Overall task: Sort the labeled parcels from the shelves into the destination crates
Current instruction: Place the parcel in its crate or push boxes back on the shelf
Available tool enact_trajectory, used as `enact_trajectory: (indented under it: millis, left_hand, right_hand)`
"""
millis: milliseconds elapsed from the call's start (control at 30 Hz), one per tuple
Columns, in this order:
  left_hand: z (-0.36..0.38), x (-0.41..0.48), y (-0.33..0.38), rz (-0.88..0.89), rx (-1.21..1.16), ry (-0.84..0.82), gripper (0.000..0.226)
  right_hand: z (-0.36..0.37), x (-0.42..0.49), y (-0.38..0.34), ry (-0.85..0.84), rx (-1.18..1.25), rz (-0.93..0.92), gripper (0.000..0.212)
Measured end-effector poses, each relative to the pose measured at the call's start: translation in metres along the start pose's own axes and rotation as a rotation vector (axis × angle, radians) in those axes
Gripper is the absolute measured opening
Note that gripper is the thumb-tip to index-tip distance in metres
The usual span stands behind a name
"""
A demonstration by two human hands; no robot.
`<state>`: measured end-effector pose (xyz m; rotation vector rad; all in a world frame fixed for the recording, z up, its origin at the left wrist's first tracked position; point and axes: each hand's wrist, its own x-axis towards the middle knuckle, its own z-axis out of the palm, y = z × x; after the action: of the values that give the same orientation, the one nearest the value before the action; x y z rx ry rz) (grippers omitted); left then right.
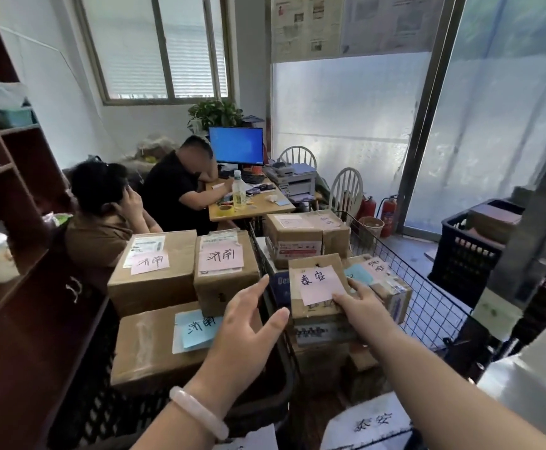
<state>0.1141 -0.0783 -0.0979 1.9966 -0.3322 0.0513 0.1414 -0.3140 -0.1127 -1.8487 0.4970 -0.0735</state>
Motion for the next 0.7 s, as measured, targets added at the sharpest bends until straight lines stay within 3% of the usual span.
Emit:
enact_trajectory:
  millis: [367, 533, 700]
  left_hand:
    - [0.012, 0.021, -0.009, -0.062, 0.117, 0.006, 0.054]
    - [0.017, 0.025, -0.012, -0.017, 0.221, -0.009, 0.058]
    - [0.024, 0.027, -0.014, 0.065, 0.358, -0.085, 0.064]
  right_hand:
    - [0.032, 0.068, 0.027, -0.17, -0.109, 0.129, 0.062]
    - [0.039, 0.075, 0.031, -0.128, -0.385, 0.03, 0.056]
    - [0.026, 0.058, 0.026, -0.147, -0.415, -0.045, 0.071]
